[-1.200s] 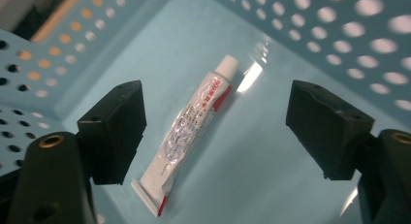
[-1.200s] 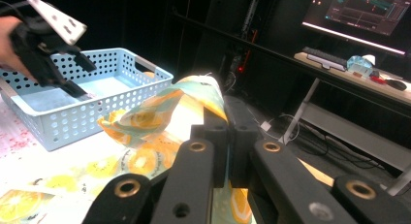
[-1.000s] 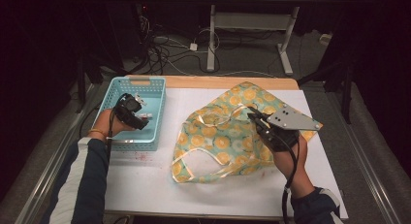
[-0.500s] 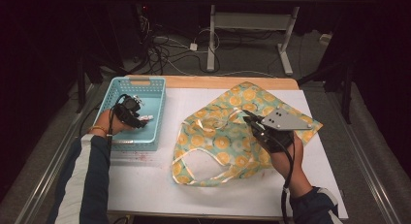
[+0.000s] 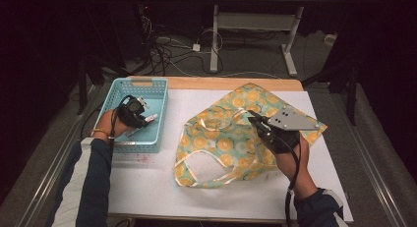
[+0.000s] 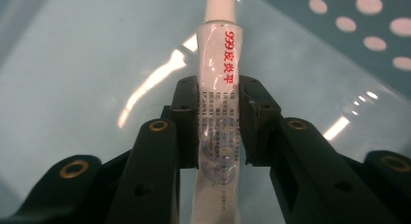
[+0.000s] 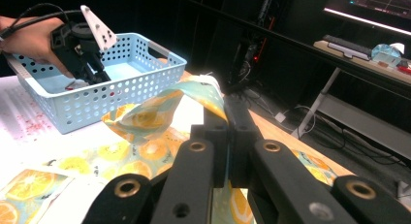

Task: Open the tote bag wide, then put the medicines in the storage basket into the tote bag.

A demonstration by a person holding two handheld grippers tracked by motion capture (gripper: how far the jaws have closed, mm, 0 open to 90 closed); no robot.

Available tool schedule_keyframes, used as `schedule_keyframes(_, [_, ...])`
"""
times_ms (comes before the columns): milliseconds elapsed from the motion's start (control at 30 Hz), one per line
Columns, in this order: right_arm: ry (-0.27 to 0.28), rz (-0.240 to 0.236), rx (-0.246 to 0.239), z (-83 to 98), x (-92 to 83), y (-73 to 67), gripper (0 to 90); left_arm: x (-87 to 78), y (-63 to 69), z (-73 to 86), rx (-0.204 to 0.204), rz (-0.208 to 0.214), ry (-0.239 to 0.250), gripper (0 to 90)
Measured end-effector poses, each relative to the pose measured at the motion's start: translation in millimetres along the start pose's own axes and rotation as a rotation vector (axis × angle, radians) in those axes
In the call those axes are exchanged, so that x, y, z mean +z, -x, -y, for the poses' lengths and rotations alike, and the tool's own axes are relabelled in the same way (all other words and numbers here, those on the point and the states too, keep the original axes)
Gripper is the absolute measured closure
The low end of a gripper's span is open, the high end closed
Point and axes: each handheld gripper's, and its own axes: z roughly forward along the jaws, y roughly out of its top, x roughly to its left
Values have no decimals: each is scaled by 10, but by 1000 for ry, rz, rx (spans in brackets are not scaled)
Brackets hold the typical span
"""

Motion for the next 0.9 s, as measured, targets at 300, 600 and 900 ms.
schedule_keyframes(300, [-2,15,16,25,11,45,898,-316,90,46,-38,-62,239,698])
schedule_keyframes(600, [-9,21,24,45,41,62,898,-606,389,67,16,-54,407,698])
schedule_keyframes(900, [-18,33,33,86,84,51,898,-804,920,91,105,-6,556,698])
